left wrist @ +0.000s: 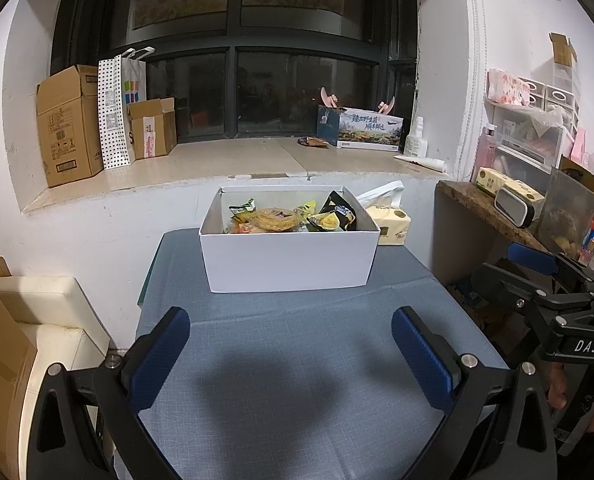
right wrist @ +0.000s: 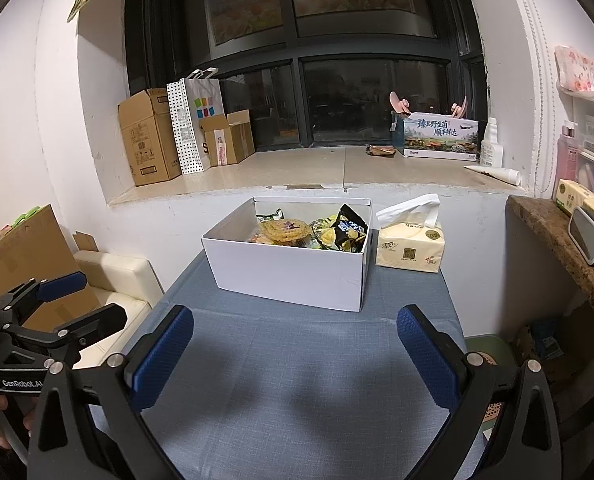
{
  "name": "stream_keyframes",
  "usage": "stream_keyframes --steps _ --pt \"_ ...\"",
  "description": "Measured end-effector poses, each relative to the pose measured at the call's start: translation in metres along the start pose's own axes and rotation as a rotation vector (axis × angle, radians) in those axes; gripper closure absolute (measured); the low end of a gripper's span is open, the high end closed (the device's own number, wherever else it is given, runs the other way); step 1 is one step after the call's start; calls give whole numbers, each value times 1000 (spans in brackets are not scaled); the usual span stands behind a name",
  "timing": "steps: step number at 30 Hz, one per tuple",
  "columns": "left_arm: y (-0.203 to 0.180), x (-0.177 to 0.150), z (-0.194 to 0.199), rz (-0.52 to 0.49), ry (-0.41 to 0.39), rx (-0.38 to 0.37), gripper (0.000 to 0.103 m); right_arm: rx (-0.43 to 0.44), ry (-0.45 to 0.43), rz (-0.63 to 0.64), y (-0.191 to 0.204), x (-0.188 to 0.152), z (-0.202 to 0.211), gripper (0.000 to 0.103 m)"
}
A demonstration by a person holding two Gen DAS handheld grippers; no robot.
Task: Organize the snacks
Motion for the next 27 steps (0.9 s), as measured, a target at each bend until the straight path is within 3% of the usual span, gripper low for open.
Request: stream_keyframes --steps 27 --pt "-3 0 0 -10 2 -2 0 -3 3 9 1 0 0 0"
Point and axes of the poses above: each gripper's, at about its wrist camera, not at the fingertips, and z roughly against the way its jaws point, y to its left, x to its top, the point moved 1 cm from there along -z, roughly the way its jaws point, and after that the axes turned 7 degrees about -x, right-handed, at the moved point
